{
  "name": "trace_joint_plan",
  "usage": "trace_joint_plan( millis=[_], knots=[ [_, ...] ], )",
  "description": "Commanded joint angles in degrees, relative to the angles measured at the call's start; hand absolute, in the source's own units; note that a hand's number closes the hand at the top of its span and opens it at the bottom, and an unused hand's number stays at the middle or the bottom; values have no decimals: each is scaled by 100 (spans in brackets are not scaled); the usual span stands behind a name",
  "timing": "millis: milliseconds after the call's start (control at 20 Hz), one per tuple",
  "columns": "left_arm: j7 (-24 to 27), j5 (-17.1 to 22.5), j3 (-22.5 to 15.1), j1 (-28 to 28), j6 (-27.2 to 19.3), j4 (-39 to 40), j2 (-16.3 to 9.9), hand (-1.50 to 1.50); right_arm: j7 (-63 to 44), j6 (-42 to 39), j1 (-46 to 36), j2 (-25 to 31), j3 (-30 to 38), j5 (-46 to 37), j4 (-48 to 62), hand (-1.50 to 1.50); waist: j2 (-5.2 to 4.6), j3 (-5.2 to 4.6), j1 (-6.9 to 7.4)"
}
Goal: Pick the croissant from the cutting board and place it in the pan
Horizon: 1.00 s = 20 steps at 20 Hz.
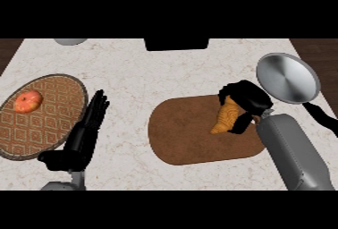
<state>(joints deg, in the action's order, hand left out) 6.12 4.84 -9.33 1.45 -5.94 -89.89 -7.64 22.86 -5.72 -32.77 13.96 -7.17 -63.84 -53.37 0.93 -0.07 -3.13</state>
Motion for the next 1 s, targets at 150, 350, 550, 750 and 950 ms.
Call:
trace_joint_plan(
  millis=[150, 350, 550, 750, 950],
  knots=[
    [10, -82, -65, -198, -97, -93, 54, 0, -2626, 1248, 173, -736, 1175, 188, -1057, 150, 54, -1, -23],
    [66, -180, -185, -162, -158, -71, 189, 0, -3317, 1318, 640, -1006, 1202, 193, -2313, 150, 9, 0, 44],
    [386, -269, -322, -183, -66, 139, 307, 0, -4114, 1111, 428, -1086, 1563, 348, -2914, 150, -57, 4, 219],
    [-172, -306, -302, -4, -132, -198, 292, 0, -3901, 1475, 735, -981, 1955, 735, -2834, 150, -86, 10, 309],
    [-22, -252, -152, 184, -16, 123, 300, 0, -3330, 1652, 643, -421, 2669, 1414, -2331, 150, -100, 10, 313]
  ],
)
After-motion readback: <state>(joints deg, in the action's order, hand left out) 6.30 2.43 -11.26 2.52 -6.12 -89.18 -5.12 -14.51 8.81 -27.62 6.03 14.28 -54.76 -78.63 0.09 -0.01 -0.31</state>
